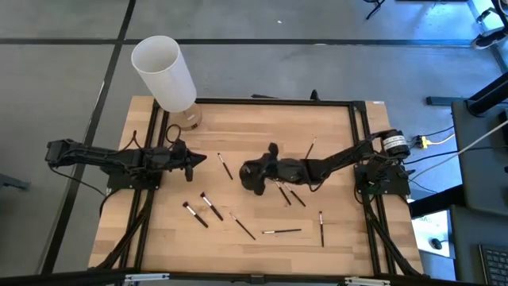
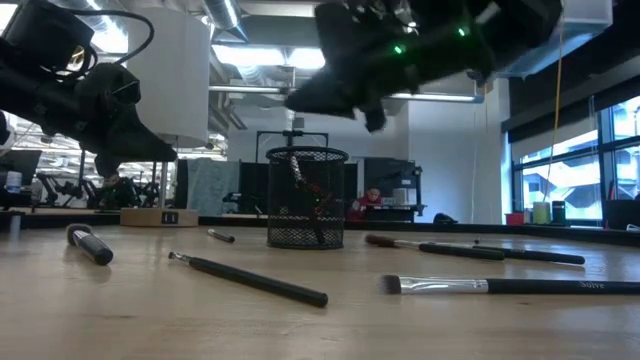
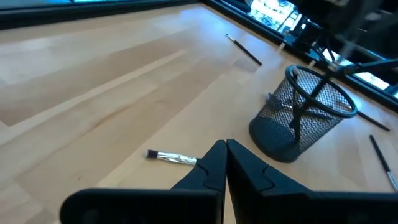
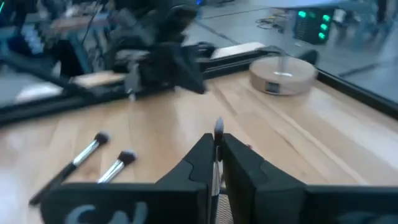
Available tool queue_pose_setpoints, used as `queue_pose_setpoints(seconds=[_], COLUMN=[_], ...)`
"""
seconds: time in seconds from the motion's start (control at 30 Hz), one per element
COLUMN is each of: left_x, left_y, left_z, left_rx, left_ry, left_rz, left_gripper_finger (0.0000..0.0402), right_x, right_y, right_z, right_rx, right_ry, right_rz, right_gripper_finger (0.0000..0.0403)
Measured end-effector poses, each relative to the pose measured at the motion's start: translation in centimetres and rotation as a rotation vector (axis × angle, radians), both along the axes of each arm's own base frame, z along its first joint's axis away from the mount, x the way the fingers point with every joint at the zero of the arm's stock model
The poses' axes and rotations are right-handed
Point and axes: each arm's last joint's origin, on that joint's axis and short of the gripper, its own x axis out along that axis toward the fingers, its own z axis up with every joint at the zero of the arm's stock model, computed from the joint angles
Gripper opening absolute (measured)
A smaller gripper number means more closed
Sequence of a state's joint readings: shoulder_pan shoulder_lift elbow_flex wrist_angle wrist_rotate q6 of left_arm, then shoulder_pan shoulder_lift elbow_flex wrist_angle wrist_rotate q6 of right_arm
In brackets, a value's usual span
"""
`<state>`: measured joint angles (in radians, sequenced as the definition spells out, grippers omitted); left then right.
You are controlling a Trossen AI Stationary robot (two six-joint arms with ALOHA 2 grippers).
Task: Sort items
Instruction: Put the silver eyeshadow brush into the pen holder
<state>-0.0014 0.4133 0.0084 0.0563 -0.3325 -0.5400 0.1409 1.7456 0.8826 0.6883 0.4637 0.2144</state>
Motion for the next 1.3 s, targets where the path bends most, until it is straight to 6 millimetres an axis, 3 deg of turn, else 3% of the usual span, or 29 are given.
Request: queue_pose_setpoints(seconds=[0.17, 0.4, 0.57, 0.73, 0.83, 1.0, 1.3], left_x=[0.0, 0.1, 0.2, 0.2, 0.2, 0.2, 0.2], left_y=[-0.1, -0.2, -0.3, -0.5, -0.5, -0.5, -0.5], left_z=[0.0, -0.1, -0.2, -0.3, -0.3, -0.3, -0.2], left_rx=[0.016, -0.003, -0.017, -0.015, -0.014, -0.005, -0.017], left_ry=[0.001, -0.005, -0.002, 0.005, 0.007, 0.008, -0.003], left_rz=[0.052, 0.079, 0.076, 0.068, 0.066, 0.07, 0.066], left_gripper_finger=[0.0006, 0.0006, 0.0006, 0.0006, 0.0006, 0.0006, 0.0006], right_x=[-0.7, -0.2, -0.4, -1.6, -2.4, -4.1, -7.6], right_y=[-0.6, -1.6, -2.1, -2.7, -3.6, -6.4, -11.6], right_z=[-1.1, 0.2, 4.1, 8.3, 9.6, 9.7, 8.2], right_rx=[0.072, 0.139, 0.043, -0.109, -0.125, 0.082, 0.358], right_ry=[0.011, 0.175, 0.257, 0.374, 0.494, 0.645, 0.872], right_rz=[0.021, 0.081, -0.025, -0.206, -0.283, -0.414, -0.641], right_gripper_finger=[0.0041, 0.0104, 0.0141, 0.0146, 0.0146, 0.0137, 0.0089])
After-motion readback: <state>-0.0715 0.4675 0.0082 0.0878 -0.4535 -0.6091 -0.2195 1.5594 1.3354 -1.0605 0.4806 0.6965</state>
